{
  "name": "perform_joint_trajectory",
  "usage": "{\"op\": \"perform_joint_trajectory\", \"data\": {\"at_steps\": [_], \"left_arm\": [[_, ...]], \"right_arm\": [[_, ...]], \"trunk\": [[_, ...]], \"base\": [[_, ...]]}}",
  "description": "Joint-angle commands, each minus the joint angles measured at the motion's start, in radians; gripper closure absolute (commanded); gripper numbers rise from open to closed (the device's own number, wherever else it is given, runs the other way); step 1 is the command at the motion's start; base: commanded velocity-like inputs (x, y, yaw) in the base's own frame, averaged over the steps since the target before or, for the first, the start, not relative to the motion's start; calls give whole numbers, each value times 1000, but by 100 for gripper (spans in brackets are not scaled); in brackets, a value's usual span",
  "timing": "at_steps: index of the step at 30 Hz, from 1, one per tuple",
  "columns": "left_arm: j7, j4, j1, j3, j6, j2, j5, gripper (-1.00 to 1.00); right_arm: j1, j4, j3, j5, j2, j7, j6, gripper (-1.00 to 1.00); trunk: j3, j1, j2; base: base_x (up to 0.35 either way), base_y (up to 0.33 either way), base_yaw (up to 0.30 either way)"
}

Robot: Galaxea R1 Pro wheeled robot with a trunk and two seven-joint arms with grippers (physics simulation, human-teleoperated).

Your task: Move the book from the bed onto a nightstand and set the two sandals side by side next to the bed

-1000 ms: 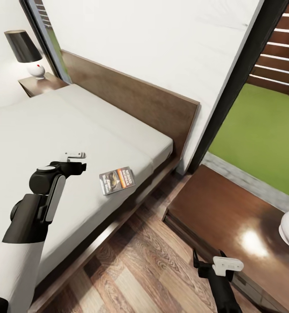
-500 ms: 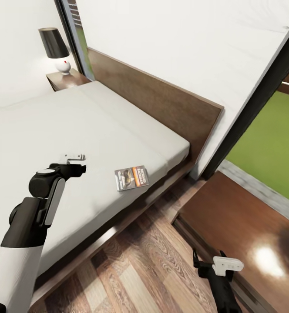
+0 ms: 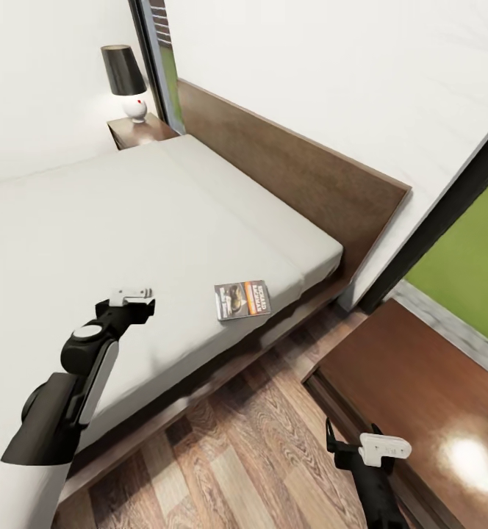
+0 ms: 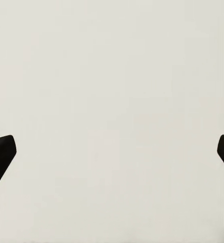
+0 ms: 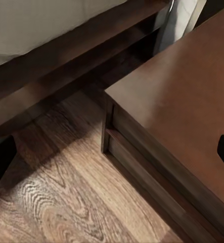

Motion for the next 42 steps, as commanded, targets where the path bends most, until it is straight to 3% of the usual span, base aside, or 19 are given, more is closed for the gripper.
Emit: {"op": "perform_joint_trajectory", "data": {"at_steps": [1,5,6,8,16,21,22,27,30,36,42], "left_arm": [[9,-1,1,-2,1,-1,9,-100],[9,-2,7,-3,-12,-15,9,-100],[10,-3,21,-11,-30,-33,9,-100],[11,-3,31,-22,-46,-41,9,-100],[15,-4,68,-67,-103,-49,9,-100],[16,-4,140,-88,-197,-54,9,-100],[17,-4,187,-114,-236,-62,9,-100],[19,-4,264,-149,-297,-72,9,-100],[20,-2,357,-183,-380,-77,10,-100],[26,4,415,-223,-413,-78,11,-100],[51,17,473,-235,-459,-77,17,-100]], "right_arm": [[0,0,1,4,0,-5,-1,-100],[0,0,1,3,0,-5,-1,-100],[0,0,1,2,0,-5,-1,-100],[0,0,1,2,0,-5,-1,-100],[0,0,1,2,0,-6,-1,-100],[0,0,1,2,0,-6,-1,-100],[0,0,1,2,0,-6,-1,-100],[0,0,1,2,0,-6,-1,-100],[0,0,2,2,0,-6,-1,-100],[0,-1,1,2,0,-6,-1,-100],[0,-1,1,2,0,-6,-1,-100]], "trunk": [[0,0,0],[0,0,0],[0,0,0],[0,0,0],[0,0,0],[0,0,0],[0,0,0],[0,0,0],[0,0,0],[0,0,0],[0,0,0]], "base": [[0,0,14],[0,0,7],[0,0,1],[0,0,1],[0,0,0],[0,0,0],[0,0,0],[0,0,0],[0,0,0],[0,0,0],[0,0,0]]}}
